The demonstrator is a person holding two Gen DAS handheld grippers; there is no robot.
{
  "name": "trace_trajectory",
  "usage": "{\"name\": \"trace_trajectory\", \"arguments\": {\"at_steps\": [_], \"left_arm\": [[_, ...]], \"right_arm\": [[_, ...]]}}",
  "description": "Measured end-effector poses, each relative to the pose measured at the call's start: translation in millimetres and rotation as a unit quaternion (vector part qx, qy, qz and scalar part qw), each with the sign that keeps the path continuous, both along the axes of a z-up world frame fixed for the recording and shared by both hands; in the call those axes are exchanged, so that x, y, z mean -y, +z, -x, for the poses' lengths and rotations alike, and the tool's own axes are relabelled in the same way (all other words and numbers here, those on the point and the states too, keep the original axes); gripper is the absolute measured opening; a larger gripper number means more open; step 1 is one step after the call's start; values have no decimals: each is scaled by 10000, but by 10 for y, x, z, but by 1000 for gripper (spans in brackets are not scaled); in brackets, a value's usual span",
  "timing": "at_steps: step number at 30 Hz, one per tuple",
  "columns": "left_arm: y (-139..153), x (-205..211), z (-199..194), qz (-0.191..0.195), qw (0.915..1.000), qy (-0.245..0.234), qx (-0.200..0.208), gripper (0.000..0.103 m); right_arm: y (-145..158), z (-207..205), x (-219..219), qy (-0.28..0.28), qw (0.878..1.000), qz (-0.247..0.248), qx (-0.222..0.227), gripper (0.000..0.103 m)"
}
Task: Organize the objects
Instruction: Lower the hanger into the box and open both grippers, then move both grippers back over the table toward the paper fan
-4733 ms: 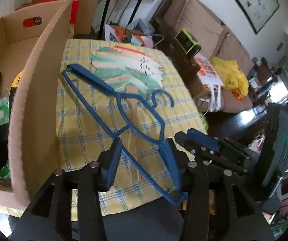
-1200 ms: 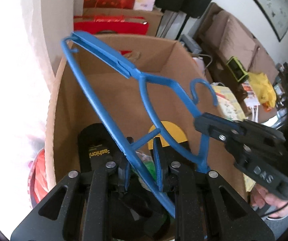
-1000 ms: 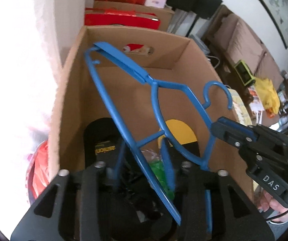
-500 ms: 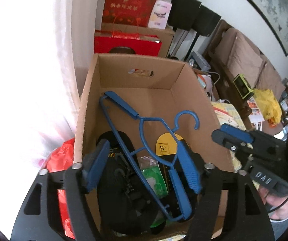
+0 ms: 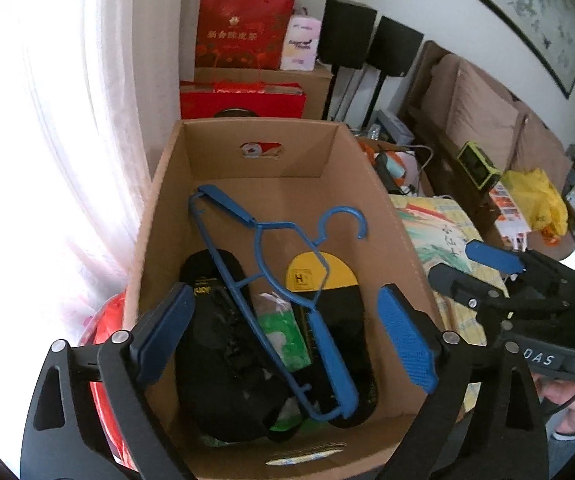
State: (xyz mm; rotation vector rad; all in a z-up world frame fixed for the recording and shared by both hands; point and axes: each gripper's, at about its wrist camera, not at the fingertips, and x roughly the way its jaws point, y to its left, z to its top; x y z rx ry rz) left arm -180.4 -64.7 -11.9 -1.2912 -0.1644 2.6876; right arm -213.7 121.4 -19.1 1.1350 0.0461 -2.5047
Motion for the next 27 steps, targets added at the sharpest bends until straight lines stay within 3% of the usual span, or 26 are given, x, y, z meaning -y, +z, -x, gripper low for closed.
{"name": "trace_trajectory", "arguments": {"at_steps": [3, 7, 11, 27], "left_arm": [[0, -103, -71, 144, 9999, -53, -31, 102], [3, -250, -160, 455, 9989, -27, -101, 103], [-32, -382, -209, 535, 9985, -61, -68, 103], [-70, -907, -384, 527, 9978, -392, -119, 103]], "right_arm": [[-34, -64, -75, -85, 10000, -37, 4, 80], [-42, -141, -204, -218, 9998, -36, 2, 87], [-40, -232, -344, -362, 9993, -62, -54, 102], [-94, -517, -901, -943, 9952, -245, -34, 103]]}}
